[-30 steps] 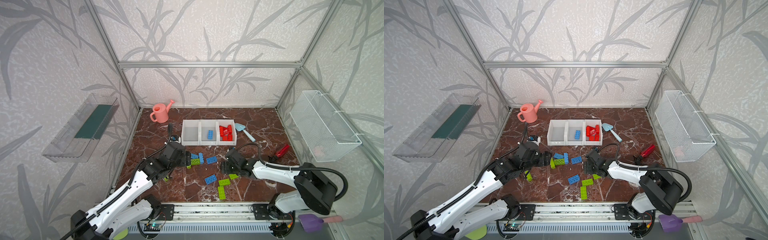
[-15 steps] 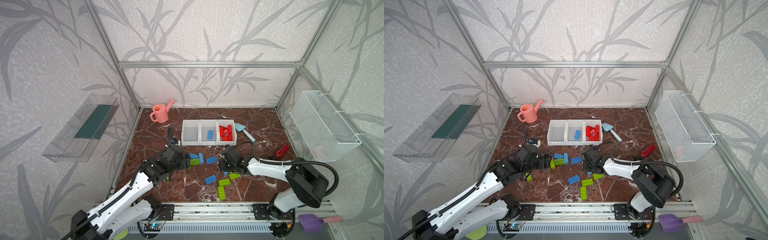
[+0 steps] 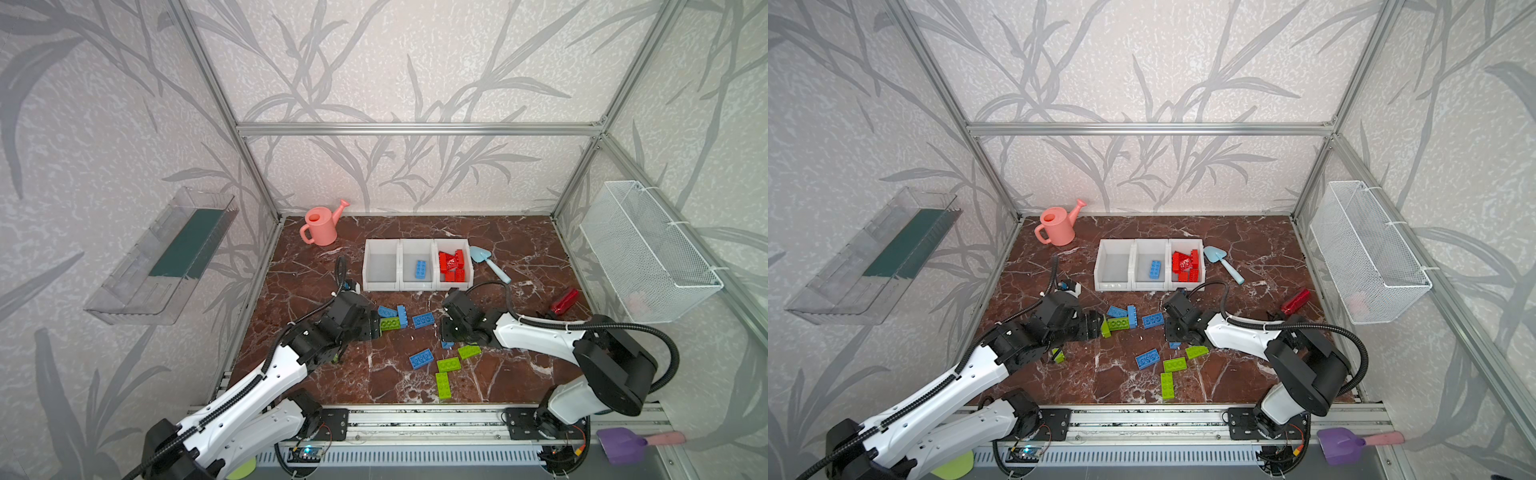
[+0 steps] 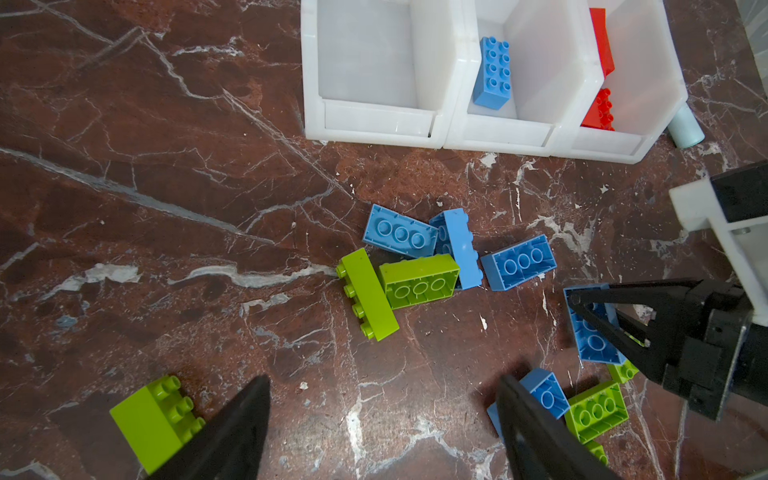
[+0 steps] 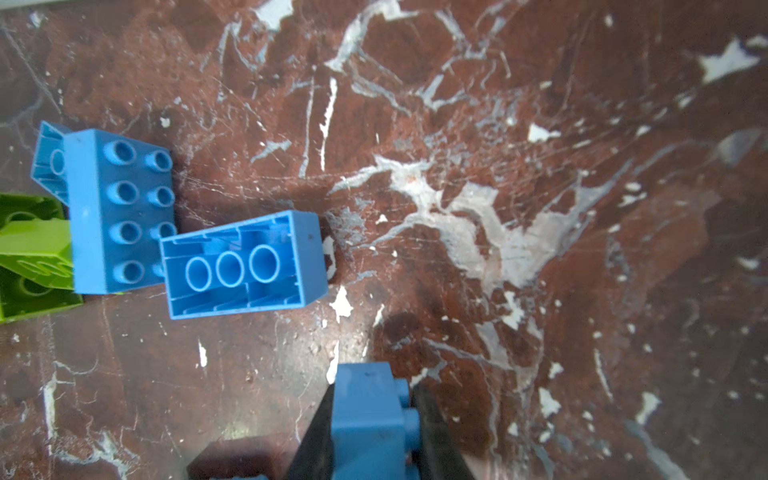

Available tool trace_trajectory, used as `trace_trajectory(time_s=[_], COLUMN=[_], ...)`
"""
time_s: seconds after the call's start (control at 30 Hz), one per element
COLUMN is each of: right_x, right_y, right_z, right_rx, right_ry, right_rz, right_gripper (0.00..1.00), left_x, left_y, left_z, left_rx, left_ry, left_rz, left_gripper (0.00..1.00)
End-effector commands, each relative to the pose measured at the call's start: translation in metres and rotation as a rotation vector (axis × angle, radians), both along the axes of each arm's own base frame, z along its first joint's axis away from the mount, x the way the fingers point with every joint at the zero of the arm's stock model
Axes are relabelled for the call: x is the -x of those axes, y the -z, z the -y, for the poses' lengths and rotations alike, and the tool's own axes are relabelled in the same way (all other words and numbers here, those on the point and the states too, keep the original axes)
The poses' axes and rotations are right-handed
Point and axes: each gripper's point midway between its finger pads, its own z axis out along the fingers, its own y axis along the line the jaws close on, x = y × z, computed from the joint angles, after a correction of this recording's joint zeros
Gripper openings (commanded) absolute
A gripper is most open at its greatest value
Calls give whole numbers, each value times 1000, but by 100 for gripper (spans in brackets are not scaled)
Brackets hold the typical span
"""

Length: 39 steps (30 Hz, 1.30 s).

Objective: Sort the legos into containers by color
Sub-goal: 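Withdraw the left gripper while the right gripper grasps a blue brick, then carry the blue brick into the middle compartment with the right gripper and release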

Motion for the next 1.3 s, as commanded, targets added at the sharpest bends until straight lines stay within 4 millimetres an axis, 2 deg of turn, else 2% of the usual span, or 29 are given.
trace_trajectory(time_s=[0.0, 0.13, 0.3, 0.53, 0.73, 0.93, 1.07, 1.13, 1.2, 1.27], right_x=[-16, -35, -68, -117, -156, -182, -197, -204, -210, -212], right_y=[-33, -59, -91, -123, -111, -95, -87, -83, -81, -80], right_z=[-9, -23, -36, -50, -62, -74, -73, -71, -70, -69], right_rx=[-14, -41, -111, -131, -129, -115, -105, -116, -128, -133], right_ry=[-30, -73, -97, -116, -118, -124, -104, -90, -82, -84], right_rz=[80, 125, 166, 201, 171, 140, 132, 126, 119, 109], right_gripper=[15, 15, 15, 15, 15, 15, 17, 25, 42, 53], left_x=[8, 16, 25, 28, 30, 32, 35, 38, 40, 40], left_y=[11, 27, 43, 55, 63, 68, 71, 72, 72, 73], left_z=[-3, -3, 2, 6, 13, 18, 23, 25, 26, 24], left_rx=[16, 32, 64, 84, 112, 109, 104, 95, 82, 65], left_ry=[-13, -7, 14, 34, 67, 100, 127, 141, 152, 149], left_rz=[-21, -62, -99, -96, -97, -105, -120, -123, -116, -114], left_gripper=[85, 85, 86, 93, 93, 91, 90, 90, 90, 90])
